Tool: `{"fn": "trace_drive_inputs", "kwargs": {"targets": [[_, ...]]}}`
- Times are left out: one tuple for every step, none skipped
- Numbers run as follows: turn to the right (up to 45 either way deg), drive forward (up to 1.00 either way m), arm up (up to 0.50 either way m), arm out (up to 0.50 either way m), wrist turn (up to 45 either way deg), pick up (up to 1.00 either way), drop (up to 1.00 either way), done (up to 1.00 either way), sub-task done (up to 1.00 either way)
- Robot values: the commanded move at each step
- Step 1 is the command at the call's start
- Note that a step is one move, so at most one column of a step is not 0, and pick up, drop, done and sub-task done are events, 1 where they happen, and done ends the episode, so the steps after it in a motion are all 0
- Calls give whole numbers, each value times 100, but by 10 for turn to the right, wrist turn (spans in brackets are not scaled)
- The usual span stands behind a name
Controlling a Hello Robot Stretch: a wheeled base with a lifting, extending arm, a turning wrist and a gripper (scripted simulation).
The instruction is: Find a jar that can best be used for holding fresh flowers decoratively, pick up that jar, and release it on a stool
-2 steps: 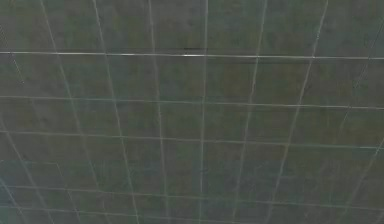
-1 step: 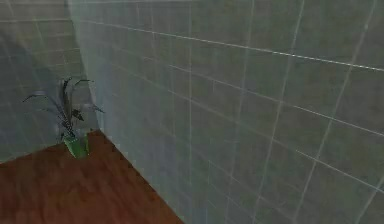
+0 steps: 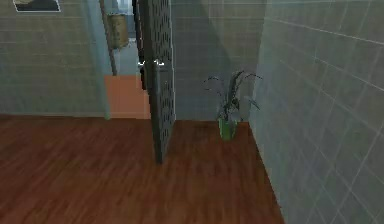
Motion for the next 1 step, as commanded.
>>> {"fn": "trace_drive_inputs", "kwargs": {"targets": [[-330, 0, 0, 0, 0, 0, 0, 0, 0]]}}
